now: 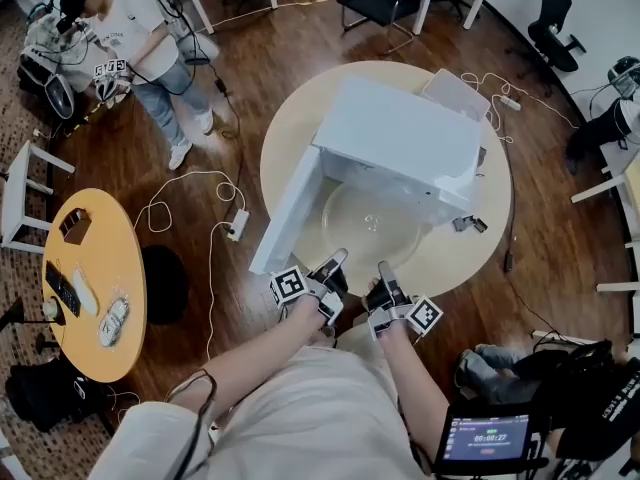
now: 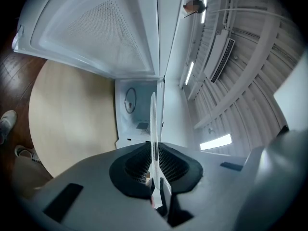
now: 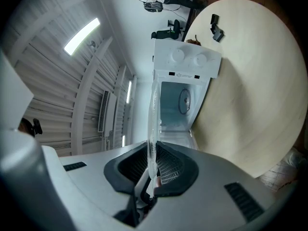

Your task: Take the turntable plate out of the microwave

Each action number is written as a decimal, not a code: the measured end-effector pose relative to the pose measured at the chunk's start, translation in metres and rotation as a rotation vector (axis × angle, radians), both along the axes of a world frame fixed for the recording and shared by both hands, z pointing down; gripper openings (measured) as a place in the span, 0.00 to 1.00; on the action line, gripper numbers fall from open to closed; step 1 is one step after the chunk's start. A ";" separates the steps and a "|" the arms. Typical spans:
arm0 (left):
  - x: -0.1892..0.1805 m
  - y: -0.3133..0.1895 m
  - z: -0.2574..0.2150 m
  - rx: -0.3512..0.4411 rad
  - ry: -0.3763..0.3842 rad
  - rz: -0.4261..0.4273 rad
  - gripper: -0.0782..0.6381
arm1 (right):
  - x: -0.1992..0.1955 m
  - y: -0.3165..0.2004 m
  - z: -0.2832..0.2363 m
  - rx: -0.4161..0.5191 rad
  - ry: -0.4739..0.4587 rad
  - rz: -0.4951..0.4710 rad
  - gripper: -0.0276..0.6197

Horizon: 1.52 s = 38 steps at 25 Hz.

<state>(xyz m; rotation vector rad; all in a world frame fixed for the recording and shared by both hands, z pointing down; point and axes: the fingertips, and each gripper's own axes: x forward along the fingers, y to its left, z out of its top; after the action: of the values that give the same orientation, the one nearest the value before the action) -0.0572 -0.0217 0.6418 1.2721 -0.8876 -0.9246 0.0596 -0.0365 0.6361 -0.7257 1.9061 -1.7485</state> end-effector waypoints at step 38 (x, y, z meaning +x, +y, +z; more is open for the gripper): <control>0.030 0.034 0.036 -0.052 -0.066 0.115 0.16 | 0.028 0.038 0.036 -0.060 0.007 0.027 0.10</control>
<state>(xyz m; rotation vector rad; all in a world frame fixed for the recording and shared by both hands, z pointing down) -0.0270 0.0123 0.6781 1.3014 -0.8747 -0.7683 0.0873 0.0011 0.6721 -0.7765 1.8471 -1.7959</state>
